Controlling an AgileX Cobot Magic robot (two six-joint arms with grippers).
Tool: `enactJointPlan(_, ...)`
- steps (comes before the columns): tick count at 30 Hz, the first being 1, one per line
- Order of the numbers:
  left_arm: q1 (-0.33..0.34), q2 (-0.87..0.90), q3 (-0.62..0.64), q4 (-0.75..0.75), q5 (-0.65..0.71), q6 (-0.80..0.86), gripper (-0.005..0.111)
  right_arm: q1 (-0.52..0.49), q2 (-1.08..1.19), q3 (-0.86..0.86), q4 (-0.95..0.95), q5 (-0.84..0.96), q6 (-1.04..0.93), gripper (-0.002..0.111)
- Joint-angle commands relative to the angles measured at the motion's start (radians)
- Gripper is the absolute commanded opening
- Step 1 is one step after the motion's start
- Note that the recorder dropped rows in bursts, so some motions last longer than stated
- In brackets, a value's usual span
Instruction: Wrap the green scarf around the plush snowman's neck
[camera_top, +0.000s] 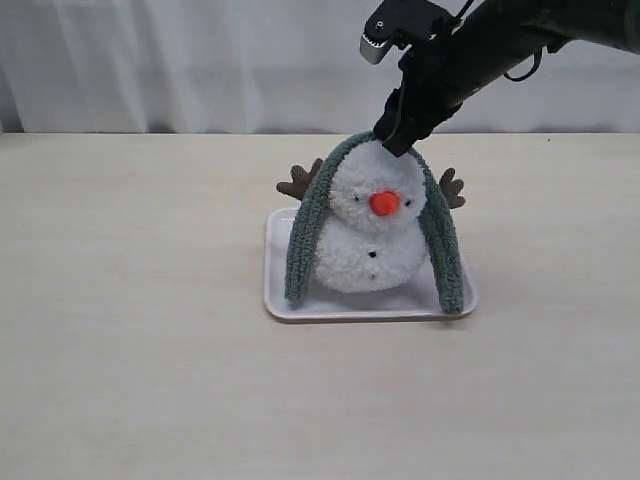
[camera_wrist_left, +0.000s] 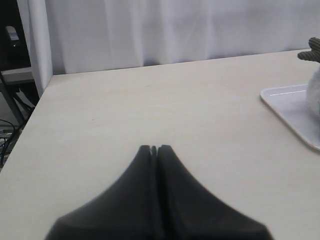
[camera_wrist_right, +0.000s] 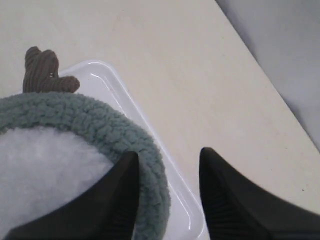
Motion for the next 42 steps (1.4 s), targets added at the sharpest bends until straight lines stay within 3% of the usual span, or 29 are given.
enactJointPlan(1, 0.002, -0.003, 0.003, -0.001, -0.007, 0.001, 0.0, -0.004, 0.027, 0.001, -0.005, 0.002, -0.065, 0.038)
enactJointPlan(19, 0.002, -0.003, 0.003, -0.001, -0.007, 0.001, 0.0, -0.004, 0.095, -0.003, -0.005, 0.024, -0.022, 0.038)
enactJointPlan(28, 0.002, -0.003, 0.003, -0.001, -0.007, 0.001, 0.0, -0.004, -0.023, -0.017, -0.011, 0.088, 0.124, 0.038)
enactJointPlan(37, 0.002, -0.003, 0.003, -0.003, -0.009, 0.001, 0.0, -0.048, -0.159, -0.01, -0.136, 0.328, 0.544, 0.038)
enactJointPlan(42, 0.002, -0.003, 0.003, -0.003, -0.009, 0.001, 0.0, -0.136, -0.236, 0.125, 0.03, 0.404, 0.455, 0.038)
